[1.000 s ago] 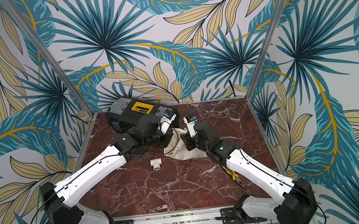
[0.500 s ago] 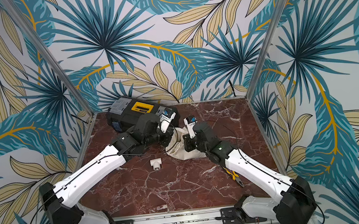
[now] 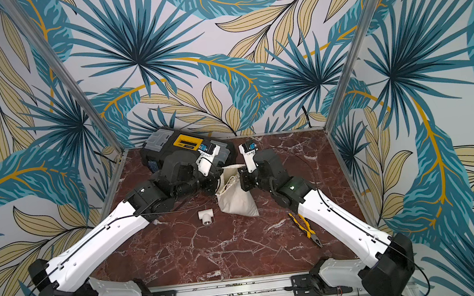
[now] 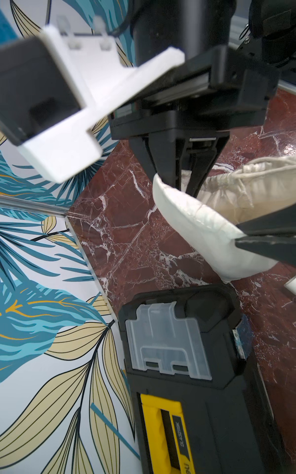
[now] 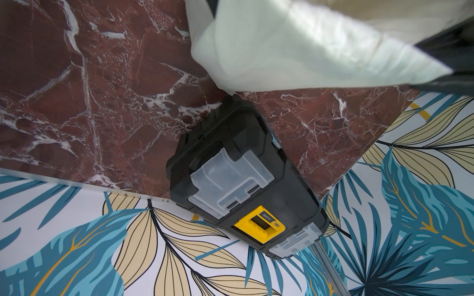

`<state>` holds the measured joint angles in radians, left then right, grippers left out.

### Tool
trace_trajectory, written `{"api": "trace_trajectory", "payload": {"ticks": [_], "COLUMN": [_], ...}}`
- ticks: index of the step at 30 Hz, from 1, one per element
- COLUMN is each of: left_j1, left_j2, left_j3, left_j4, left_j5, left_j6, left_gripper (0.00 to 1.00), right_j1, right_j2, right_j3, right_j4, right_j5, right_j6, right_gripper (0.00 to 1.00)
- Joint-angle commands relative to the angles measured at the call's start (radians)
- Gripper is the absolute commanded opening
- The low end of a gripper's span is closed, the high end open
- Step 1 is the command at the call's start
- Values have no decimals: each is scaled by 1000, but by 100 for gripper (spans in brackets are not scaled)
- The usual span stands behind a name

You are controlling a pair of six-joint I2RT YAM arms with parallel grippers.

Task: Close the soil bag
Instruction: Adjust the soil bag at the center of the board.

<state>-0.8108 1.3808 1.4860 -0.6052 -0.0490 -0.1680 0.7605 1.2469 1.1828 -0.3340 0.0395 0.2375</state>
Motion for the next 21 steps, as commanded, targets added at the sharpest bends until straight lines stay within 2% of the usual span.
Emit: {"api": "trace_trajectory", "payload": {"ticks": [1,5,6,7,12,15,21], "left_j1": [7,7,7,7,6,7,7], "left_j2": [-41,-30,-22,-16,32,57,92], "left_j3": [28,22,18,15,31,54,80], "left_j4": [-33,-47,-44,-39,-20,-14,-11], "left_j5": [-2,6,6,6,30,45,54], "left_j6": [-57,-92,-97,-99,-103,-106,-116], "left_gripper": [0,0,0,0,0,0,0], "right_j1": [-24,-54,-62,-68,-75,-75,-70], "right_j2": [6,13,10,5,-21,-24,-63], "right_j3": [62,46,34,19,-12,-18,-30], "right_j4": [-38,-47,-41,-33,-26,-30,-80], "right_j5": [31,-7,-17,-28,-98,-154,-191], "right_j6": [-36,-37,-33,-28,20,59,119], "right_gripper": [0,1,5,9,44,57,63]}}
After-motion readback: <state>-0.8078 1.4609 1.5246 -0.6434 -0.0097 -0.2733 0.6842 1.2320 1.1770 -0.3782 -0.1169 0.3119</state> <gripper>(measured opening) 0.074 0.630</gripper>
